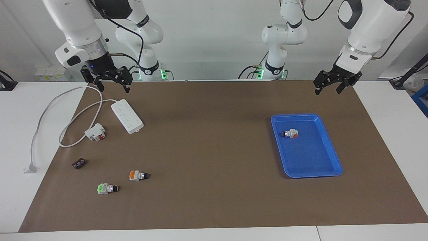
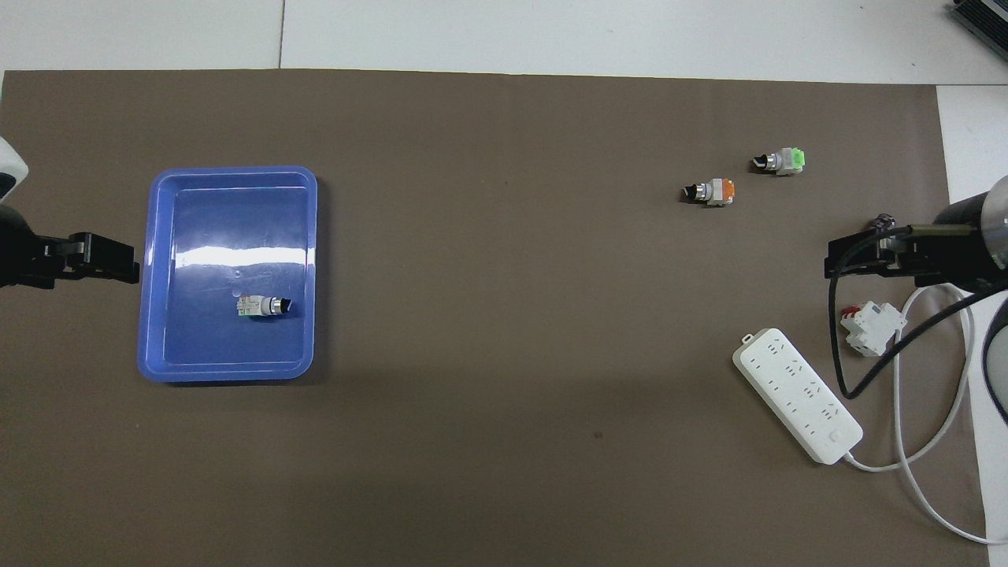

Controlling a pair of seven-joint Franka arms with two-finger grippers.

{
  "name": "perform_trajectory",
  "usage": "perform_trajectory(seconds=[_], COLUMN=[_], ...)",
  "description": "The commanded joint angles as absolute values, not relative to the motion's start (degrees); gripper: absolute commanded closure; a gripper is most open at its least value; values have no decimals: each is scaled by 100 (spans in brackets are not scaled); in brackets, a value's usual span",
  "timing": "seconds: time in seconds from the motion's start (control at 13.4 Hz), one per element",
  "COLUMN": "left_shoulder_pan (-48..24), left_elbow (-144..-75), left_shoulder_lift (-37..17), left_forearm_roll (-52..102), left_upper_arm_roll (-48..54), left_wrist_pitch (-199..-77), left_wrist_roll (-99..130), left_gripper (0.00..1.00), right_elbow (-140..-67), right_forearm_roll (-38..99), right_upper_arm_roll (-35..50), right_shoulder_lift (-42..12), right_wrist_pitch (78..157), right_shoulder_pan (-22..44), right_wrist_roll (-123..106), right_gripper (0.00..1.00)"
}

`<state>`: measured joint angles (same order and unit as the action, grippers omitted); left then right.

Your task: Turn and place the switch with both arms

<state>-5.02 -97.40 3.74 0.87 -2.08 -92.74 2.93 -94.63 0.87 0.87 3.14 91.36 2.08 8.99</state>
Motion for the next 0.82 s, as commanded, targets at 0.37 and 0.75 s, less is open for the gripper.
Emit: perform_trajectory(seconds=[0.37,0.75], left_shoulder_pan=[-633,-703], left_elbow=[-9923,-9923], left_shoulder_lift=[545,545], left_forearm_roll=[79,79], left_upper_arm_roll=[-255,-246], left_wrist_pitch=[-9404,-9422], left_wrist_roll=[168,61], left_gripper=[5,5], right_elbow=[-9545,-9554], right_forearm_roll=[79,79], right_upper_arm_roll=[70,70], right_shoulder_lift=[343,343], right_wrist_pitch=[9237,9237], right_shoulder_pan=[158,149], right_wrist_roll=[791,800], right_gripper=[0,0])
